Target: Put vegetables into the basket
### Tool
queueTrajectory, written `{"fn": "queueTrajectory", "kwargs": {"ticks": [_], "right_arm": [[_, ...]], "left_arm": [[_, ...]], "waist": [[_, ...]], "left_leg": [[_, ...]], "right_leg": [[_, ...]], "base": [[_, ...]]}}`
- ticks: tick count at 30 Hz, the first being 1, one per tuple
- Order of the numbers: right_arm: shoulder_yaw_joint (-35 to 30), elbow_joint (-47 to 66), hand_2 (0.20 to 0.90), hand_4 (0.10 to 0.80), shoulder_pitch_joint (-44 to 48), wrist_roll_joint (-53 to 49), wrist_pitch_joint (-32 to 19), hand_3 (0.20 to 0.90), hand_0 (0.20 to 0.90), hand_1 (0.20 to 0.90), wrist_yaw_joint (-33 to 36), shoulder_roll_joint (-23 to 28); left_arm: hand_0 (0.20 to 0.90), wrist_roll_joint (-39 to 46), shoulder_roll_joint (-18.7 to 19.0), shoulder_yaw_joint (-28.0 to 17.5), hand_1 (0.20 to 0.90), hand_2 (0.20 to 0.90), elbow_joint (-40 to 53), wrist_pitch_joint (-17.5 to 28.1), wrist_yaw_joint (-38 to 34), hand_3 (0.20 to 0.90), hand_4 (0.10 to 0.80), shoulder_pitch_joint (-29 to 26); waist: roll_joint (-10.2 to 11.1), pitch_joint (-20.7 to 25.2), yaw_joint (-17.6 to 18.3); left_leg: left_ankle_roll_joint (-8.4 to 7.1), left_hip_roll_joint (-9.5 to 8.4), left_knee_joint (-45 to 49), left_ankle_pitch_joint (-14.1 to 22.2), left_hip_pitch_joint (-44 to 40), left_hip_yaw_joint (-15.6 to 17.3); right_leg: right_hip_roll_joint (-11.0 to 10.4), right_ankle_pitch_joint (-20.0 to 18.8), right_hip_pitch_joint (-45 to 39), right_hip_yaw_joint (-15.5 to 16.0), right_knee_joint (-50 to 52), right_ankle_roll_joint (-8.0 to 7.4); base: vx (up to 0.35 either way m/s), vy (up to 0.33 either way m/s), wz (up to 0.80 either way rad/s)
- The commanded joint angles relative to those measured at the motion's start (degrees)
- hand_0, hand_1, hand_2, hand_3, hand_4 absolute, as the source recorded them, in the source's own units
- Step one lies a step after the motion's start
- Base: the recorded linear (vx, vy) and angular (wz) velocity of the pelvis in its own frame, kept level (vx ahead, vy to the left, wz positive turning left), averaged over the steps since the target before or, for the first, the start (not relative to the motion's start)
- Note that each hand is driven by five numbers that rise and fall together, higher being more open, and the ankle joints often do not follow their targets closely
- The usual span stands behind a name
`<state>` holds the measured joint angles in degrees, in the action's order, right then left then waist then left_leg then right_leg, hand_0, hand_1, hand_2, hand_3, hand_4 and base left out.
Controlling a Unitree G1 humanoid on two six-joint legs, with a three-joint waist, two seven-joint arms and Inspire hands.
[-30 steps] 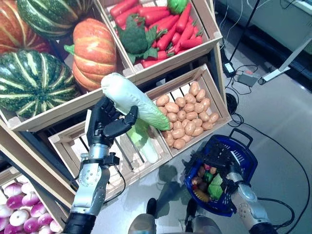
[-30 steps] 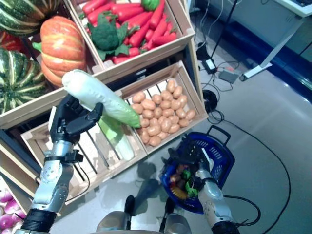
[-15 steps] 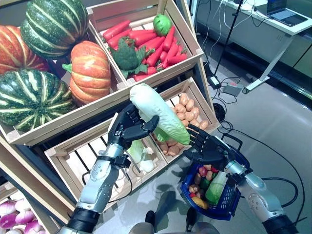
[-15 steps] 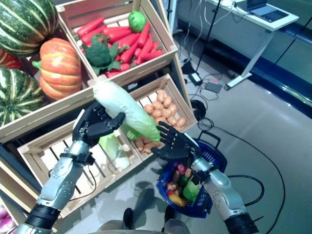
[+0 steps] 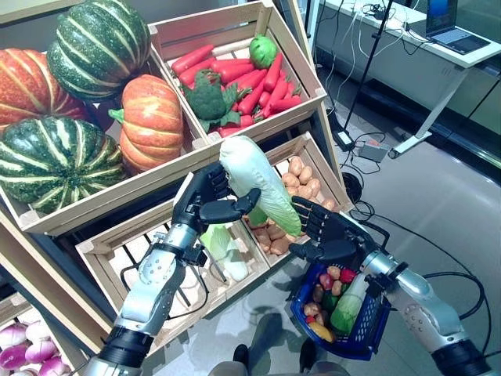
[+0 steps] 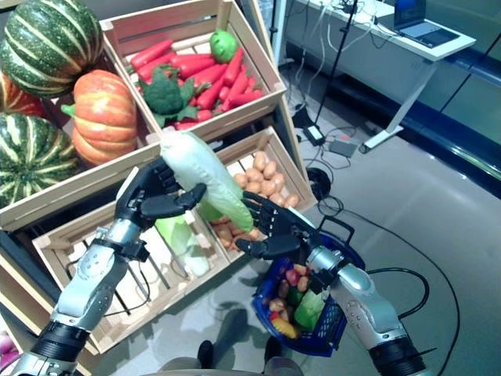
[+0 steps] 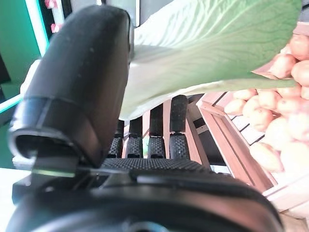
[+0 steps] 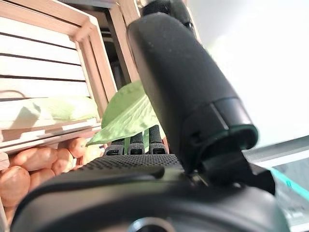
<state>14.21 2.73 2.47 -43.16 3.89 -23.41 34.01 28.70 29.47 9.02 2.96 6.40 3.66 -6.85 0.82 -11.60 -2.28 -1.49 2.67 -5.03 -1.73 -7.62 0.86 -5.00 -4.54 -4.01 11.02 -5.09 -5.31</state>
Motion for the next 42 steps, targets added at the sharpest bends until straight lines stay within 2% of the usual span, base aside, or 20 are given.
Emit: {"fn": "queueTrajectory", "kwargs": {"ticks": [1,8,14,19,24,28,31,37,42], "right_arm": [[-0.1,8.9,0.9,0.8,8.2,-3.4,-6.4,0.9,0.9,0.9,0.5,-0.9],[-1.4,9.8,0.9,0.8,7.3,-1.1,-9.1,0.9,0.9,0.9,7.4,-2.6],[-2.4,11.1,0.9,0.8,6.8,2.7,-11.0,0.9,0.9,0.9,14.9,-4.5],[-3.1,11.4,0.9,0.8,6.6,5.5,-13.5,0.9,0.9,0.9,21.5,-6.1],[-3.4,11.9,0.9,0.8,6.7,9.2,-13.6,0.9,0.9,0.9,26.6,-6.9],[-2.8,12.5,0.9,0.8,7.1,10.3,-12.7,0.9,0.9,0.9,26.3,-6.7],[-1.5,12.7,0.9,0.8,7.6,9.8,-11.2,0.9,0.9,0.9,23.4,-6.3],[0.2,11.0,0.9,0.8,8.3,2.8,-7.2,0.9,0.9,0.9,17.2,-4.9],[1.1,9.3,0.9,0.8,7.4,0.2,-5.3,0.9,0.9,0.9,12.1,-4.7]], "left_arm": [[0.3,-3.7,3.5,3.2,0.3,0.3,3.1,2.3,3.3,0.3,0.4,-6.1],[0.3,-9.4,3.7,3.2,0.3,0.3,3.0,1.3,2.7,0.3,0.4,-5.6],[0.3,-10.3,4.2,3.6,0.3,0.3,3.4,-0.5,4.5,0.3,0.4,-5.5],[0.3,-12.6,4.2,3.7,0.3,0.3,3.3,-2.2,2.6,0.3,0.4,-5.6],[0.3,-14.9,4.3,3.1,0.3,0.3,2.6,-4.3,-0.1,0.3,0.4,-5.4],[0.3,-13.4,4.0,2.8,0.3,0.3,3.2,-4.2,0.6,0.3,0.4,-5.5],[0.3,-12.2,3.6,3.0,0.3,0.3,4.1,-4.2,0.5,0.3,0.4,-5.8],[0.3,-9.8,3.4,3.2,0.3,0.3,3.6,-3.6,0.3,0.3,0.4,-6.1],[0.3,-3.3,2.8,2.1,0.3,0.3,3.9,-1.6,1.5,0.3,0.4,-5.6]], "waist": [[1.4,6.6,-0.2],[1.0,6.8,0.0],[0.6,7.0,0.3],[0.4,6.9,0.5],[0.1,6.8,0.7],[0.0,6.7,0.7],[0.1,6.5,0.5],[0.5,6.8,0.3],[0.8,7.0,0.1]], "left_leg": [[-1.23,-1.41,0.2,3.1,1.4,0.0],[-1.18,-1.19,0.0,3.2,1.4,0.1],[-1.16,-0.99,0.1,3.2,1.7,0.3],[-0.92,-1.01,0.3,3.0,2.1,0.6],[-0.82,-1.04,0.3,3.2,2.1,0.6],[-0.79,-0.97,0.5,3.3,2.2,0.5],[-0.81,-0.95,0.5,3.3,2.1,0.2],[-1.12,-0.9,0.3,3.3,1.9,-0.2],[-1.27,-0.64,0.3,3.6,1.6,-0.2]], "right_leg": [[-3.2,2.1,-2.9,0.4,0.2,-3.43],[-3.2,2.2,-2.8,0.0,0.2,-3.58],[-3.4,2.0,-2.3,-0.5,0.1,-3.69],[-3.4,1.8,-1.7,-1.1,0.1,-3.56],[-3.4,2.0,-1.6,-1.5,0.3,-3.5],[-3.4,2.2,-1.4,-1.7,0.4,-3.37],[-3.4,2.3,-1.6,-1.7,0.4,-3.29],[-3.4,2.4,-1.9,-1.4,0.3,-3.37],[-3.4,2.8,-2.3,-0.9,0.3,-3.35]], "base": [[0.0,0.0,0.0],[0.0,0.0,0.0],[0.007,0.001,-0.05],[0.0,0.0,0.0],[0.001,0.0,-0.01],[0.0,0.0,0.0],[0.0,0.0,0.0],[0.0,0.0,0.0],[0.0,0.0,0.0]]}}
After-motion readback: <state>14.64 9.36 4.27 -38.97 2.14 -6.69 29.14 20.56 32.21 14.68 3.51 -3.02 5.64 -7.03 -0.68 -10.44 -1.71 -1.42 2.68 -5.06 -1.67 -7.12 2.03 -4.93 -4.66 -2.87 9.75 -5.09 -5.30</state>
